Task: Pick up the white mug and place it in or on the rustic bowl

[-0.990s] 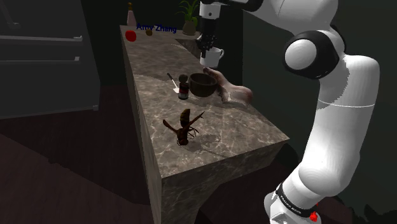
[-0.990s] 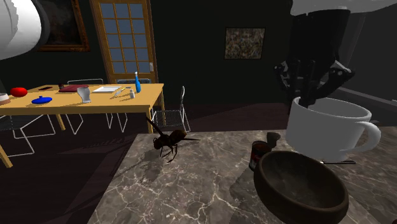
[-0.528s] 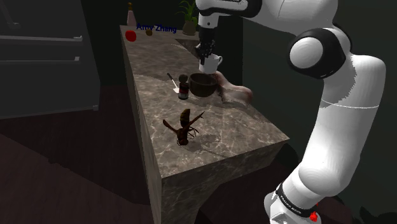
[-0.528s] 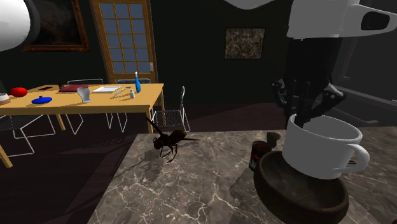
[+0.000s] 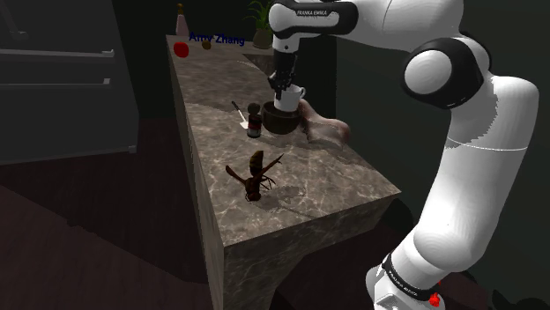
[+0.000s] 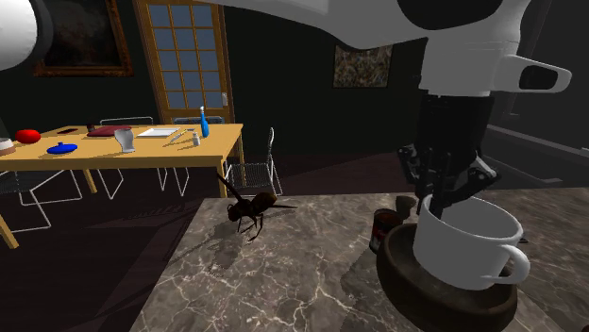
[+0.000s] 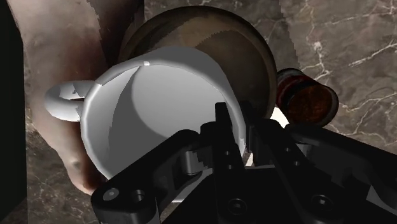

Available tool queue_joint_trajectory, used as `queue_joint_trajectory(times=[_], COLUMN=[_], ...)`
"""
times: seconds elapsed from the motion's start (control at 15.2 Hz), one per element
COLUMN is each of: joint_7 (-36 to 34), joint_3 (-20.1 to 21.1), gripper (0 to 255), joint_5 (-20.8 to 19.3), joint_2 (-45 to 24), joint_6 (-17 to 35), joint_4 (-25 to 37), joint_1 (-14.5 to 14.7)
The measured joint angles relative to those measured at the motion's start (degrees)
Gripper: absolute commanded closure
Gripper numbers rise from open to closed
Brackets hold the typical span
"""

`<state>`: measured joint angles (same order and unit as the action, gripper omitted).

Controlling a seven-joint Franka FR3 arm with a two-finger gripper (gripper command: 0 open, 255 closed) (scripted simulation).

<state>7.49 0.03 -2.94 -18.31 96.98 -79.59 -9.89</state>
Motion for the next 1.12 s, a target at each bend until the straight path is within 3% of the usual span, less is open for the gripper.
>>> queue_joint_trajectory(times=[0.4,0.46,0.86,1.12], joint_7=[0.0,0.0,0.0,0.1], joint_3=[0.0,0.0,0.0,0.0], gripper=[255,0,0,0], joint_5=[0.0,0.0,0.0,0.0], joint_2=[0.2,0.2,0.2,-0.8], joint_6=[0.6,0.6,0.7,-5.5], joint_4=[-0.8,-0.8,-0.8,6.4], joint_1=[-0.1,-0.1,-0.1,0.1])
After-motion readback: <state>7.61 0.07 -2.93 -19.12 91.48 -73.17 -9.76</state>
